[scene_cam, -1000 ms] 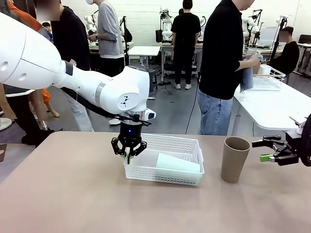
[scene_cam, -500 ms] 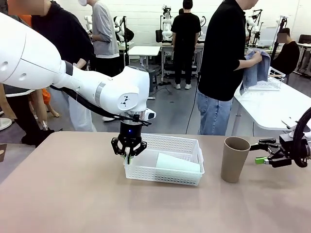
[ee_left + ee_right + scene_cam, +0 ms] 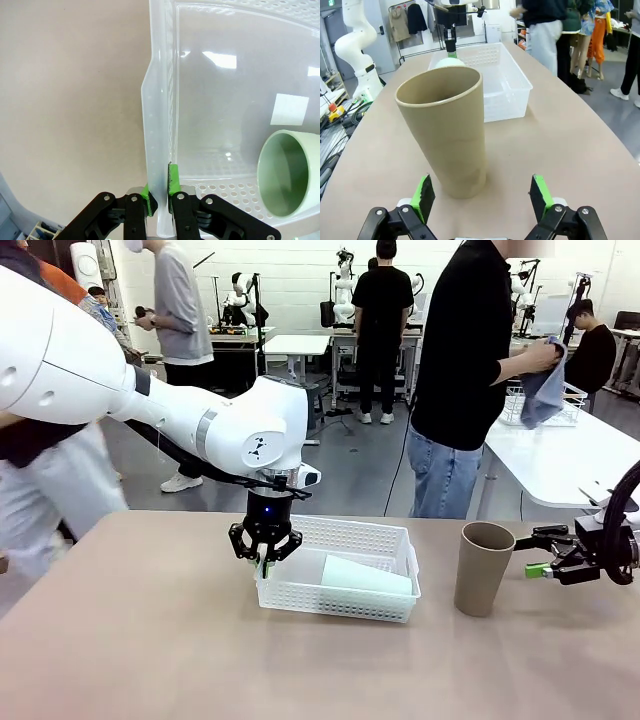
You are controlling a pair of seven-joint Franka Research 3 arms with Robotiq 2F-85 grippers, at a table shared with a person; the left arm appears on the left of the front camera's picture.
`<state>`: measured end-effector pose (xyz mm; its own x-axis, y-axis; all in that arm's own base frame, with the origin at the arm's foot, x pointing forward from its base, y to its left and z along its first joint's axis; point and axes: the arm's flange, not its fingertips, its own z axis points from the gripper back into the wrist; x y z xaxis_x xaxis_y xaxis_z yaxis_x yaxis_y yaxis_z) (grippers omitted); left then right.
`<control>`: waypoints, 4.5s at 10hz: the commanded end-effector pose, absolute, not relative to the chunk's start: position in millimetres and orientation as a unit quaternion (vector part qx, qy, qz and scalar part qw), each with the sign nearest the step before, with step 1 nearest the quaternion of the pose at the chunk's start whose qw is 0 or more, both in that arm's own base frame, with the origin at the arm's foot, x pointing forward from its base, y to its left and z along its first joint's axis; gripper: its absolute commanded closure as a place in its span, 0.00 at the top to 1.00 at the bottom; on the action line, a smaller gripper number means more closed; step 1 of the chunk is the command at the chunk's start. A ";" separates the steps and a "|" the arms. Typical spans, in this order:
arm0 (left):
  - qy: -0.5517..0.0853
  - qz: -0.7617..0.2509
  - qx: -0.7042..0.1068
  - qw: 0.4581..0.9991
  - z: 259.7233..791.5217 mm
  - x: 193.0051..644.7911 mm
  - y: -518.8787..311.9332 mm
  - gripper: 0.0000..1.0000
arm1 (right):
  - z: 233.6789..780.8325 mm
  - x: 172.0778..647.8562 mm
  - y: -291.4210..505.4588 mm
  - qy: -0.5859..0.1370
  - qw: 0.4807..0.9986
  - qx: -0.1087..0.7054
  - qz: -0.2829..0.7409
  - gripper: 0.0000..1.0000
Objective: Clean and organize the cups into the basket.
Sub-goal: Pick up the Reusable plastic cup from the right side of the table and stack it inside the Organizing basket in the center of the table.
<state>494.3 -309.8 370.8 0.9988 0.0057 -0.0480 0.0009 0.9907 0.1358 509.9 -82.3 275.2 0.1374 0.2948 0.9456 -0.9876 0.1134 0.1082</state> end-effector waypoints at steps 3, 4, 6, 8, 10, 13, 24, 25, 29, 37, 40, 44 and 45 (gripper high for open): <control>0.025 -0.001 0.070 0.997 369.7 494.1 -309.1 0.00 | 254.4 513.0 -67.5 -0.409 0.581 0.400 0.579 1.00; 0.025 -0.001 0.070 0.997 369.7 494.1 -309.1 0.00 | 250.8 513.7 -62.2 -0.409 0.573 0.401 0.586 1.00; 0.025 -0.001 0.070 0.997 369.7 494.1 -309.1 0.00 | 245.8 517.0 -50.7 -0.399 0.572 0.411 0.588 1.00; 0.025 -0.001 0.070 0.997 369.7 494.1 -309.1 0.00 | 243.1 522.1 -38.8 -0.392 0.568 0.418 0.591 1.00; 0.025 -0.001 0.070 0.997 369.7 494.1 -309.1 0.00 | 241.1 525.1 -30.0 -0.386 0.565 0.424 0.593 1.00; 0.025 -0.001 0.070 0.997 369.7 494.1 -309.1 0.00 | 240.3 527.6 -17.8 -0.375 0.559 0.436 0.597 1.00; 0.025 -0.001 0.070 0.997 369.7 494.1 -309.1 0.00 | 236.9 529.8 15.3 -0.362 0.529 0.476 0.602 0.00; 0.025 -0.001 0.070 0.997 369.7 494.1 -309.1 0.00 | 238.4 528.2 13.3 -0.366 0.529 0.475 0.600 0.35; 0.025 -0.001 0.070 0.997 369.7 494.1 -309.1 0.00 | 283.4 498.0 1.1 -0.415 0.614 0.464 0.485 0.00; 0.025 -0.001 0.070 0.997 369.7 494.1 -309.1 0.00 | 410.9 417.1 12.8 -0.478 0.668 0.373 0.431 0.00; 0.025 -0.001 0.070 0.997 369.7 494.1 -309.1 0.00 | 414.6 407.9 12.9 -0.443 0.664 0.407 0.444 0.00; 0.025 -0.001 0.070 0.997 369.7 494.1 -309.1 0.00 | 414.2 419.1 12.0 -0.488 0.661 0.362 0.440 0.00; 0.025 -0.001 0.070 0.997 369.7 494.1 -309.1 0.00 | 414.2 419.1 12.0 -0.488 0.661 0.362 0.440 0.00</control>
<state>494.5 -309.8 370.7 0.9988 0.0058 -0.0482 0.0008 0.9907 0.1358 416.2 10.4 414.6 0.1569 0.2373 0.9587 -0.9384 0.3385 0.0698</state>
